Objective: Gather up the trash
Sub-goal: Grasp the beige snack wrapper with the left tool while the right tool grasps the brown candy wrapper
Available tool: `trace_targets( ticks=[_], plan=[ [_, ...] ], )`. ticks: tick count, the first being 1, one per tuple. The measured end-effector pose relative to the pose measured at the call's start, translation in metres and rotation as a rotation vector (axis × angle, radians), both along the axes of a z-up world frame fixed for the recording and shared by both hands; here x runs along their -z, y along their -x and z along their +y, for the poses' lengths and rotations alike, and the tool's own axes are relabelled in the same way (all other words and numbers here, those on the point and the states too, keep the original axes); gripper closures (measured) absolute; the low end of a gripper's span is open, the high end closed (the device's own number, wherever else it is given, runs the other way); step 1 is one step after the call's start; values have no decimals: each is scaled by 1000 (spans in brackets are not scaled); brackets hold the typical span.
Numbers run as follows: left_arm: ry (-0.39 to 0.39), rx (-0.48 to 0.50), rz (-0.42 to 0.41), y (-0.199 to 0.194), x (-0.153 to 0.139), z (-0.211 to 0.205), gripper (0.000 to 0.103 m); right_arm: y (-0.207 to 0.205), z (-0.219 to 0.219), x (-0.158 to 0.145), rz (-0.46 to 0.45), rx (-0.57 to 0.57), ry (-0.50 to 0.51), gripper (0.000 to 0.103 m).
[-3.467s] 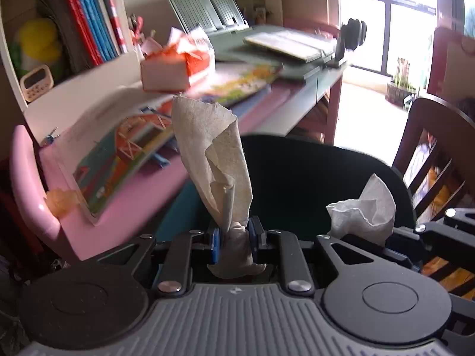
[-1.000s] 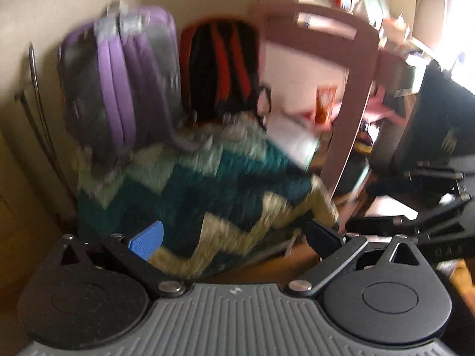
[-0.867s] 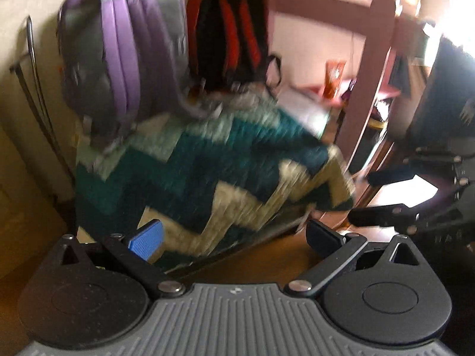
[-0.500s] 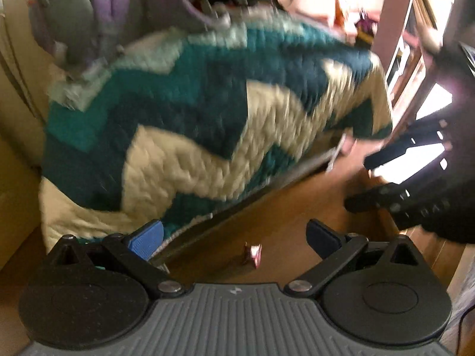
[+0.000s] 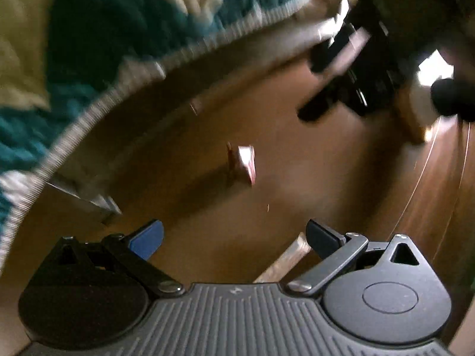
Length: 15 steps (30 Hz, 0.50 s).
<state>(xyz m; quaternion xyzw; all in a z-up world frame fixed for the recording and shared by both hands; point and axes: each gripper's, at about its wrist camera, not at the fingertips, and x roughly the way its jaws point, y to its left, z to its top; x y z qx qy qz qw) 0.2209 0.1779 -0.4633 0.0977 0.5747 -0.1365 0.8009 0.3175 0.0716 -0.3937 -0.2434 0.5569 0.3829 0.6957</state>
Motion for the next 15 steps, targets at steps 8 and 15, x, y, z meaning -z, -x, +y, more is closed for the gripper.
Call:
trace_targets(
  ticks=[8,15],
  plan=[
    [-120,291,9,37,81,-38,1,9,29,63,-15,-208,64,43],
    [-145,323,65,50,125,-38,6,11,56,100,-16,-299,76,43]
  ],
)
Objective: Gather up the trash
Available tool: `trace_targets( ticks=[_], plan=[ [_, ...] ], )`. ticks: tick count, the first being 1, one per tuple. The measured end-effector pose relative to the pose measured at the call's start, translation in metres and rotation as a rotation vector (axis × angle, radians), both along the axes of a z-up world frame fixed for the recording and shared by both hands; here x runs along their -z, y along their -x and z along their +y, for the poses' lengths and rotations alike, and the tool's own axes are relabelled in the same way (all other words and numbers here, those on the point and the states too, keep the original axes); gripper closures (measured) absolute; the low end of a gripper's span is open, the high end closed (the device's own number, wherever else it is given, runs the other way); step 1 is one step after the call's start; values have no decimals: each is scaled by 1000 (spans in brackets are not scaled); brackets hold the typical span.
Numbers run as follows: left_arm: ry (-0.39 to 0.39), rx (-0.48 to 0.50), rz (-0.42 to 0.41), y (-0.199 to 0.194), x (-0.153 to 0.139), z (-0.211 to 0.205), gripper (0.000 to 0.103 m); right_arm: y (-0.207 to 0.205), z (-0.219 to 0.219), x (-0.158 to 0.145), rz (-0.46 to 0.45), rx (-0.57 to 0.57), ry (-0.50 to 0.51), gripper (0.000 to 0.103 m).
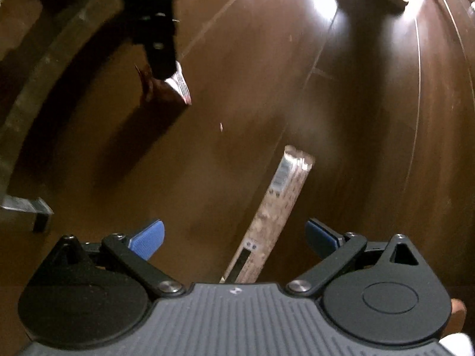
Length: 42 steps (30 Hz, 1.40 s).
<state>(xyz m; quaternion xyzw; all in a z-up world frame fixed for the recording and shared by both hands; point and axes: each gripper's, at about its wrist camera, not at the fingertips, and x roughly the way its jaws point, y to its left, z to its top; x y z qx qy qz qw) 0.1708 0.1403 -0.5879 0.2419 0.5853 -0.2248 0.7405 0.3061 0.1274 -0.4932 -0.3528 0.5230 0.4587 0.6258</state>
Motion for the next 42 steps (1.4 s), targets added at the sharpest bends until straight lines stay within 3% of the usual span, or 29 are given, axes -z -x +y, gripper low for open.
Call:
trace_targets(
  ticks=[4,8,11,16,21,24,29,42],
  plan=[
    [-22,24,10,7,12,0,11,-6,17,23,-24,-30,36,43],
    [-13,12,17,7,16,1,21,-8,26,39,-31,-74,68,43],
    [10,-2,14,6,17,-1,23,-9,32,48,-35,-76,102,44],
    [53,-5,18,7,15,-4,42,-10,36,54,-5,-71,110,46],
    [83,-51,40,6,11,-2,71,-6,38,59,-28,-92,136,47],
    [81,-45,41,4,9,-4,75,-7,36,62,-27,-71,149,50],
    [84,-97,66,-6,6,-2,78,-7,31,54,-28,-36,117,68],
    [123,-326,109,-22,-8,36,79,-3,0,10,10,107,31,70]
  ],
)
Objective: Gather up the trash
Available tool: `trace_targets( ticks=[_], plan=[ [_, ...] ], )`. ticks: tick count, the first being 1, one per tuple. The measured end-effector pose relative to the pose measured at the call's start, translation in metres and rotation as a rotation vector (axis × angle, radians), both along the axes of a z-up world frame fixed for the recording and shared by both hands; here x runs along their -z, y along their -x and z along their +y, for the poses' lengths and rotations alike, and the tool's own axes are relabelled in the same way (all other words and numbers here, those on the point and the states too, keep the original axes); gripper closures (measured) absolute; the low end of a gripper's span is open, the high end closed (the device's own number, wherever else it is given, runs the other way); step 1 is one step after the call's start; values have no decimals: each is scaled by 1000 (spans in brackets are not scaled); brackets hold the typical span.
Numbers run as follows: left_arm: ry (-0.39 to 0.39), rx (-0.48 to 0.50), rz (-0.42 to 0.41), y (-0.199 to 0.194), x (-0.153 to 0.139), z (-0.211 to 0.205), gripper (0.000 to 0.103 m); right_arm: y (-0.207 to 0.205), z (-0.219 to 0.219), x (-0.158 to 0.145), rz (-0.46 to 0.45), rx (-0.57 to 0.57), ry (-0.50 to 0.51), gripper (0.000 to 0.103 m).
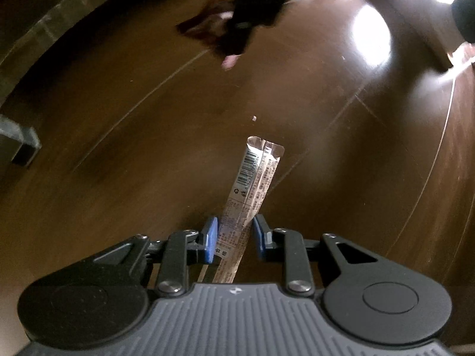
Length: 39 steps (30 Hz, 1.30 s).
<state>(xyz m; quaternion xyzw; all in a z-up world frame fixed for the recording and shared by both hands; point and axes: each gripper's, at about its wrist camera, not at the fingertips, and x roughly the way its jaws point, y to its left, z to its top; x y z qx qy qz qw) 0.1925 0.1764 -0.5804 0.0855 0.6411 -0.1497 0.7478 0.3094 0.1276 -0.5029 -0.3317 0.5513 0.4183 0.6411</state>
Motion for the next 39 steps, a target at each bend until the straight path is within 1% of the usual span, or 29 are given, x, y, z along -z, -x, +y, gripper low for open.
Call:
trace_targets(
  ticks=[4,7,11,14,16,17,19,21,24,26,27,29,31,34,35,37,38,39],
  plan=[
    [53,-92,-2,-8,-16,8,79,11,-19,-26,3,66,-14,70],
    [87,-124,-18,-16,-33,10,79,11,-32,-46,4,120,-25,70],
    [124,-118,-62,-27,-65,6,81,10,-54,-86,-22,194,-37,70],
    [150,-89,-106,-38,-96,2,82,9,-74,-125,-46,252,-59,70],
    [165,-84,-116,-46,-113,-2,88,9,-88,-149,-61,289,-78,70],
    [179,-90,-109,-48,-119,-3,94,10,-96,-160,-66,308,-93,70],
    [194,-95,-111,-50,-134,-2,95,13,-112,-184,-86,330,-114,70],
    [208,-91,-135,-54,-152,-3,96,16,-128,-208,-112,349,-138,70],
    [235,-114,-156,-61,-181,0,97,19,-142,-234,-138,392,-176,70],
    [217,-106,-181,-64,-204,-5,97,20,-150,-247,-150,407,-194,70],
    [206,-107,-177,-67,-209,-8,97,21,-155,-252,-152,416,-203,70],
    [222,-152,-133,-72,-211,-9,97,23,-164,-255,-144,423,-217,70],
    [232,-204,-108,-76,-198,-15,97,23,-169,-253,-147,417,-234,70],
    [193,-275,-73,-91,-180,-23,96,19,-168,-239,-145,431,-253,70],
    [187,-295,-58,-92,-174,-24,95,16,-169,-233,-132,444,-262,70],
    [161,-345,-25,-98,-158,-26,84,12,-173,-226,-120,456,-269,70],
    [147,-373,-5,-101,-148,-28,68,10,-174,-221,-118,456,-270,70],
    [134,-405,12,-104,-138,-29,43,7,-173,-214,-115,453,-266,70]
  ],
)
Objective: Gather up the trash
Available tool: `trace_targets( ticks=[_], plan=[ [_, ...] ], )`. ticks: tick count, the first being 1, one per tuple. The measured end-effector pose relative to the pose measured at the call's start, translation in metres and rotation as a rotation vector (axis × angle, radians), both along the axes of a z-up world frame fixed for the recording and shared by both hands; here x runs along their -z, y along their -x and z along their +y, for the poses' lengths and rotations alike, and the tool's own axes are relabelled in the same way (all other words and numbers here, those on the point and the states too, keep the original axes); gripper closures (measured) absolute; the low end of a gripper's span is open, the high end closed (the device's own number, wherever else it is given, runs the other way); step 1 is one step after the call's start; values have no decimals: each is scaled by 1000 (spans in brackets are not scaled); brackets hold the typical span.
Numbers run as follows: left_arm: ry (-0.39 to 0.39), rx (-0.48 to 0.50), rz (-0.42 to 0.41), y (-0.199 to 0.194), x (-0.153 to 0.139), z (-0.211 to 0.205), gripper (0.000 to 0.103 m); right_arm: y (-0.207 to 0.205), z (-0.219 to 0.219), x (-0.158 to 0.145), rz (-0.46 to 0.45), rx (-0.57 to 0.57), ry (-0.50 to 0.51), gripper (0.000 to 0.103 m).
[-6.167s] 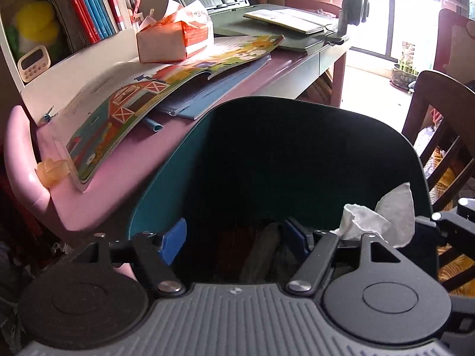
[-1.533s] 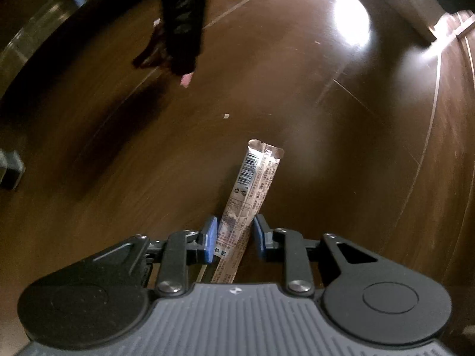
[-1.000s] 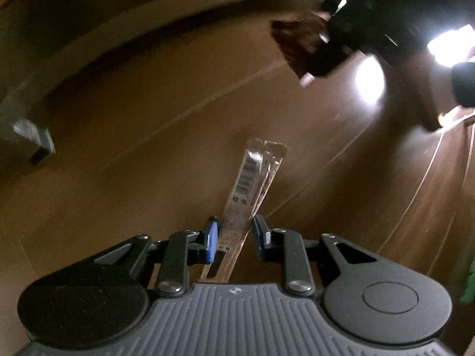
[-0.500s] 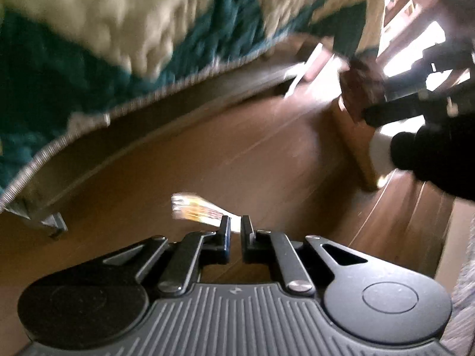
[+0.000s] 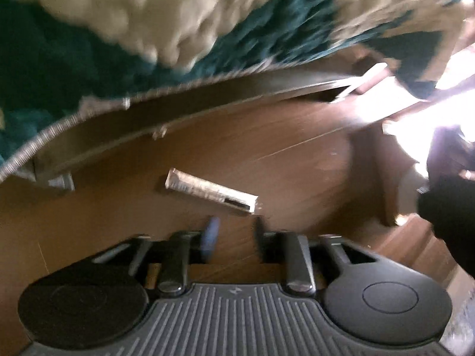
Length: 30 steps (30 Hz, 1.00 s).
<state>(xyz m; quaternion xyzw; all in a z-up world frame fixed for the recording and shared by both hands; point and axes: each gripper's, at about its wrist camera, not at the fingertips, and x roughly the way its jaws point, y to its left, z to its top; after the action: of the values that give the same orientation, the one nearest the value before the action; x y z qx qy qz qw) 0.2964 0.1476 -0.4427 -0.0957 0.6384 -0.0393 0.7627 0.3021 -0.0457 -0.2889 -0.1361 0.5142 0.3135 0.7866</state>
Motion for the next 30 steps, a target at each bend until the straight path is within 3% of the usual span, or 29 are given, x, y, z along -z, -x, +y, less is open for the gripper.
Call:
trace_targets(
  ticks=[2,6,9,20,22,23,24,28,30],
  plan=[
    [-25,-93,32,-4,15,5,20,-5,1,8,5,-8,13,70],
    [28,-355,156,-20,67,15,20,-17,-2,16,10,-1,11,70],
    [46,-509,196,-30,101,23,20,-25,-8,22,61,40,-2,70],
    [65,-734,273,-41,165,18,21,-29,-10,31,197,93,-37,70],
    [54,-746,280,-42,170,17,27,-30,-12,32,222,110,-55,70],
    [55,-750,284,-42,173,17,38,-30,-12,32,225,113,-56,70],
    [56,-753,289,-42,174,17,42,-30,-12,32,227,115,-58,70],
    [20,-759,268,-40,172,17,48,-30,-11,31,225,116,-62,70],
    [-14,-759,261,-37,170,15,64,-30,-11,31,224,118,-62,70]
  ],
)
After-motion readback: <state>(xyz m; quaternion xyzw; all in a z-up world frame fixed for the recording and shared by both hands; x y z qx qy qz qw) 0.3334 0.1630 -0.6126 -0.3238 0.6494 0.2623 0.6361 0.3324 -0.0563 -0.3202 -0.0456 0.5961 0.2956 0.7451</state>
